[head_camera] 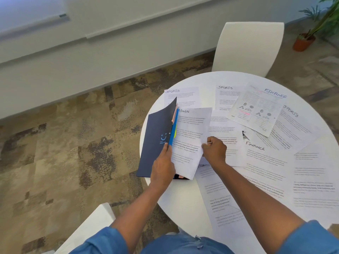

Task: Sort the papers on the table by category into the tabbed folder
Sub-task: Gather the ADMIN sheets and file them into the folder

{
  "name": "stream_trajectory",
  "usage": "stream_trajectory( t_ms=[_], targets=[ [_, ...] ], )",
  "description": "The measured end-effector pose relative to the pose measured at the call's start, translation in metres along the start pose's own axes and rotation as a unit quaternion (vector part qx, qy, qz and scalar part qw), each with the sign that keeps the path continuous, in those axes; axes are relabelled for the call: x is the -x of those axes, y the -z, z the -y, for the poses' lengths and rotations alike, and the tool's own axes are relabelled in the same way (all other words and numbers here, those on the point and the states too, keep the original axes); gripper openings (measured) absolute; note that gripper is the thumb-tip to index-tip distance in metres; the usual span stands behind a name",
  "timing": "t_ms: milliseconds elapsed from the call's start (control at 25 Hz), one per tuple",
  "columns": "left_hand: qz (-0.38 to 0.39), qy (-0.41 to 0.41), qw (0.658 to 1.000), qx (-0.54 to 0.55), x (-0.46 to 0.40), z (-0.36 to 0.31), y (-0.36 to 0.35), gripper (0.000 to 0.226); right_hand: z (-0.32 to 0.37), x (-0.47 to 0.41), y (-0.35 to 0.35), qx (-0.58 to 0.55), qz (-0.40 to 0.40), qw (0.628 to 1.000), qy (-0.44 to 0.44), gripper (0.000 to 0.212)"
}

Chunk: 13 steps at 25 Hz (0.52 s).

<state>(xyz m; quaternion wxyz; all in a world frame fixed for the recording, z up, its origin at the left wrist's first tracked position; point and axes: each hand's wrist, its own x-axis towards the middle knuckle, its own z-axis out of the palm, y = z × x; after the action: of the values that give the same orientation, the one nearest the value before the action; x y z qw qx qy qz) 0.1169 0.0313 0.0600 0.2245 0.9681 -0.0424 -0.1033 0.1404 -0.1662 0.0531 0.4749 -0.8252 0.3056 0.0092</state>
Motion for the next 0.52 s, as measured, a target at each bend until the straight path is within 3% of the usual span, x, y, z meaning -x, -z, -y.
stream_trajectory(
  t_ms=[360,520],
  targets=[
    [0.006,0.009,1.0,0.012,-0.006,0.001,0.004,0.062,0.016,-0.016,-0.021,0.004,0.039,0.999,-0.038,0.003],
    [0.0,0.019,1.0,0.02,-0.011,0.001,0.01,0.063,0.026,-0.024,-0.022,0.021,0.045,0.998,-0.043,0.023]
  ],
)
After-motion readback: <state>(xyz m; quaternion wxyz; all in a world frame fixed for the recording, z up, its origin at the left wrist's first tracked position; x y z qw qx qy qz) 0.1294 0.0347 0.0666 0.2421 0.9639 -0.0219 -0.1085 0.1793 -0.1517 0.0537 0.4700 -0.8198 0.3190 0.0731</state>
